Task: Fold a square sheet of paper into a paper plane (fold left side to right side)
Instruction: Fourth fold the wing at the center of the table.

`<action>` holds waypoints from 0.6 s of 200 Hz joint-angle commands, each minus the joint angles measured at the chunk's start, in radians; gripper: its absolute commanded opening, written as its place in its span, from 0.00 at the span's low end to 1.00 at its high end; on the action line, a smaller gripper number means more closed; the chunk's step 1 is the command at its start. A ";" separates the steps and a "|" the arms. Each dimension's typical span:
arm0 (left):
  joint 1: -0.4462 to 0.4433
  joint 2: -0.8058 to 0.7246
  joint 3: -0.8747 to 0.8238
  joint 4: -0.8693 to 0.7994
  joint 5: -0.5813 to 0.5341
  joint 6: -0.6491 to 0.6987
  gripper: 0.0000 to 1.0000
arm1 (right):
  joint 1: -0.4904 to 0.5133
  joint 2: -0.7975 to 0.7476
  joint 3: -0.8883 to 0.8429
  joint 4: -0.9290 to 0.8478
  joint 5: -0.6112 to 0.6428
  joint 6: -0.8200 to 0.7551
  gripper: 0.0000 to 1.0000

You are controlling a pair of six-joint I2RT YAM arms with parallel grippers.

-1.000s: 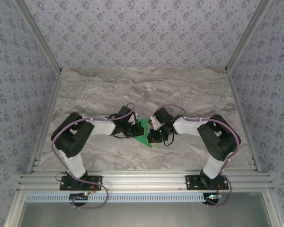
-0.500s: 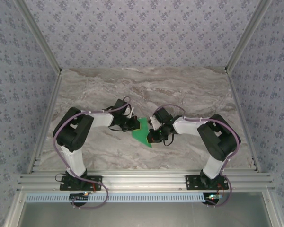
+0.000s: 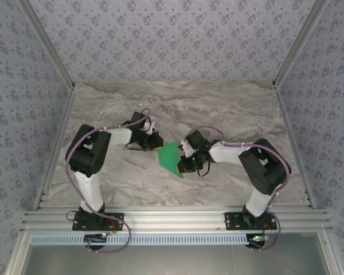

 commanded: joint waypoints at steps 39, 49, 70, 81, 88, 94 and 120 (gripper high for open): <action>0.104 0.030 0.065 -0.031 -0.098 0.063 0.08 | 0.014 0.090 -0.073 -0.207 0.179 -0.025 0.00; 0.106 -0.004 0.059 -0.038 -0.095 0.067 0.08 | 0.013 0.090 -0.071 -0.204 0.179 -0.025 0.00; 0.103 -0.113 0.021 -0.033 -0.087 0.060 0.10 | 0.013 0.087 -0.066 -0.197 0.175 -0.024 0.00; 0.090 -0.169 -0.003 -0.032 -0.065 0.061 0.12 | 0.014 0.084 -0.064 -0.194 0.176 -0.021 0.00; 0.073 -0.203 -0.019 -0.035 -0.057 0.063 0.12 | 0.013 0.082 -0.063 -0.193 0.178 -0.020 0.00; 0.050 -0.228 -0.033 -0.036 -0.056 0.064 0.12 | 0.013 0.081 -0.061 -0.191 0.177 -0.019 0.00; -0.057 -0.276 -0.091 0.002 -0.054 0.045 0.13 | 0.013 0.076 -0.057 -0.184 0.178 -0.013 0.00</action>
